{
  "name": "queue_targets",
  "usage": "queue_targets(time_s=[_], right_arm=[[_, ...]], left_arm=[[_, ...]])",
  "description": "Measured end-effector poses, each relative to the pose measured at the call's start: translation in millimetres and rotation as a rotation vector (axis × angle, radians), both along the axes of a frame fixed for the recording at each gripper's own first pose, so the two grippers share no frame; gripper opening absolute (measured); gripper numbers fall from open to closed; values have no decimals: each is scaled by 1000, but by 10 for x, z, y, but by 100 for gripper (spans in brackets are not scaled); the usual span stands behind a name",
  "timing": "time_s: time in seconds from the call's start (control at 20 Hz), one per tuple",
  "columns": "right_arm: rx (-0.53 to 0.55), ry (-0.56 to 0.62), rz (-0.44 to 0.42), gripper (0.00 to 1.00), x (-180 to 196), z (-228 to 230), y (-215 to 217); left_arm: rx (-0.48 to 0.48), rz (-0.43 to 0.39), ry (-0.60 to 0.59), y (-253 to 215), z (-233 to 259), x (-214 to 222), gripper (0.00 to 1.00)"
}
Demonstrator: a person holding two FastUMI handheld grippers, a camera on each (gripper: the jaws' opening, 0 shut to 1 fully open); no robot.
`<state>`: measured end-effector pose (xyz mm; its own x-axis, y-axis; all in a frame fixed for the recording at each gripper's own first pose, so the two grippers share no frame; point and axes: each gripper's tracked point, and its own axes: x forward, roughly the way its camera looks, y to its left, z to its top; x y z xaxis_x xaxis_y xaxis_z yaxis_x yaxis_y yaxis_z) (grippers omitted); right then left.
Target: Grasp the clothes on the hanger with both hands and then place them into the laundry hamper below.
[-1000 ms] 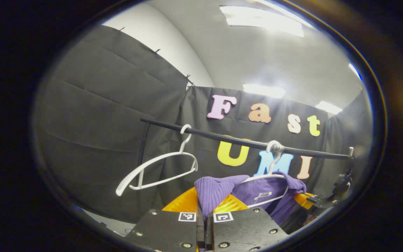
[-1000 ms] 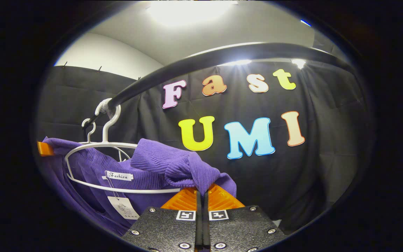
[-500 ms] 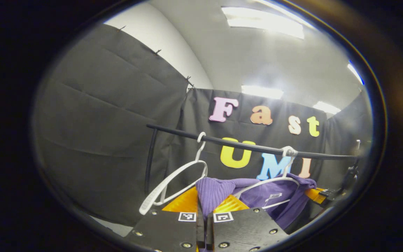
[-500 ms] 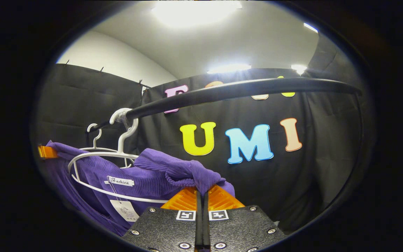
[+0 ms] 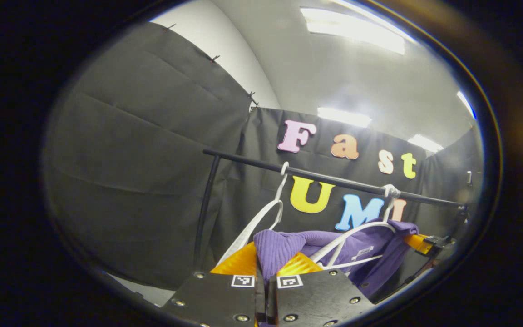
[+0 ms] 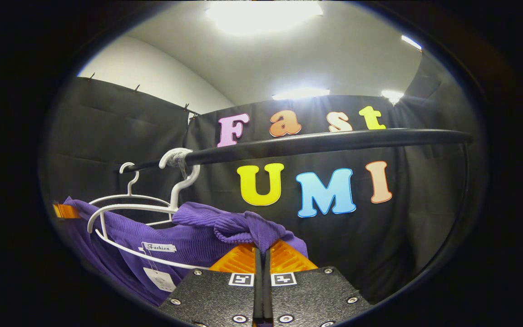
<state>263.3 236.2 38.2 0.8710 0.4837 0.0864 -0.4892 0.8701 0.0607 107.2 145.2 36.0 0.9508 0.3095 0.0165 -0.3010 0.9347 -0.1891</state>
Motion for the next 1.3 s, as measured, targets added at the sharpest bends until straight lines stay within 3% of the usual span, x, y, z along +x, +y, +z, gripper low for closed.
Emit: queue_targets(time_s=[0.5,1.3], right_arm=[[-37,-9,-20,0,-23,-51,-9],[-54,-37,-78,0,151,-56,-153]], left_arm=[[-57,-19,50,-125,-564,113,3],[-89,-6,76,-676,-782,452,3]])
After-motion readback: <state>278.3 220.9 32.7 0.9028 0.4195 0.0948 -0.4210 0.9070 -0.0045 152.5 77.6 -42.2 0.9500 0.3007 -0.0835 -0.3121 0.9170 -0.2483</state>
